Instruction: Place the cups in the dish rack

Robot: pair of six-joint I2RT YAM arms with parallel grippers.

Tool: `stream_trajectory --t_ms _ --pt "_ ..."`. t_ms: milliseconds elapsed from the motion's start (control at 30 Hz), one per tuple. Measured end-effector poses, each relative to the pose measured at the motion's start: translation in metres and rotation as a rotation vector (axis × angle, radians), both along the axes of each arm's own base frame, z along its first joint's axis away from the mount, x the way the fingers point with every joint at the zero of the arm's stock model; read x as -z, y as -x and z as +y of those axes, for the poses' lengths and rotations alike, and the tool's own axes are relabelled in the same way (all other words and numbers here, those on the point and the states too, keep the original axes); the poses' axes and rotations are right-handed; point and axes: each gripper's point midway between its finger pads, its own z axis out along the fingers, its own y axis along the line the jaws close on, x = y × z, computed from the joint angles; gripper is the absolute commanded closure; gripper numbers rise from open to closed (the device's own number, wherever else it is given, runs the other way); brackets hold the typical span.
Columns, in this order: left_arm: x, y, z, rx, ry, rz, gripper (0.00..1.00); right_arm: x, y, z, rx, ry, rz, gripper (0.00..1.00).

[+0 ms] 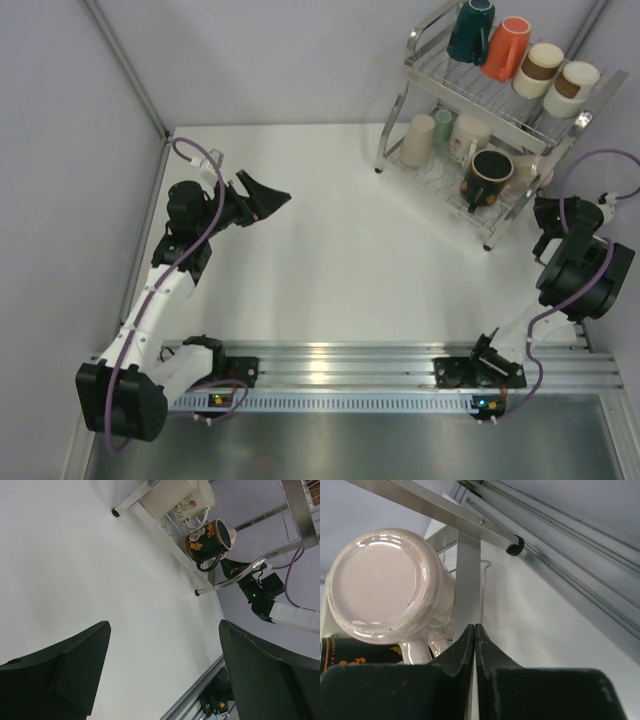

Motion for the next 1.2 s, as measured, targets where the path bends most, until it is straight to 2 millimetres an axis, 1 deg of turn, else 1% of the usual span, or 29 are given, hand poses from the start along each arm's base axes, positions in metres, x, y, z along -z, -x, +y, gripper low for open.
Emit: stream_trajectory --t_ms 67,133,300,500,767,833,1033,1200 --pt "0.001 -0.001 0.0 0.0 -0.003 0.002 0.05 0.001 -0.007 0.0 -0.01 -0.002 -0.011 1.0" --pt "0.004 -0.003 0.0 0.001 -0.006 0.009 0.05 -0.002 -0.014 0.001 -0.026 0.002 -0.028 1.0" --pt "0.008 -0.006 0.0 -0.001 -0.014 0.016 0.05 -0.018 -0.03 0.007 -0.067 0.028 -0.081 1.0" --pt "0.008 -0.006 0.0 -0.002 -0.016 0.017 0.05 -0.033 -0.042 0.01 -0.109 0.05 -0.137 1.0" --pt "0.012 -0.008 0.0 -0.005 -0.022 0.026 0.05 -0.049 -0.06 0.022 -0.172 0.066 -0.202 1.0" --pt "0.012 -0.008 0.001 -0.006 -0.022 0.025 0.05 -0.051 -0.066 0.023 -0.189 0.068 -0.21 1.0" --pt "0.013 -0.01 0.002 -0.015 -0.024 0.025 0.05 -0.049 -0.073 0.023 -0.203 0.066 -0.213 1.0" --pt "0.013 -0.01 0.002 -0.019 -0.025 0.025 0.05 -0.053 -0.081 0.02 -0.219 0.074 -0.223 1.0"
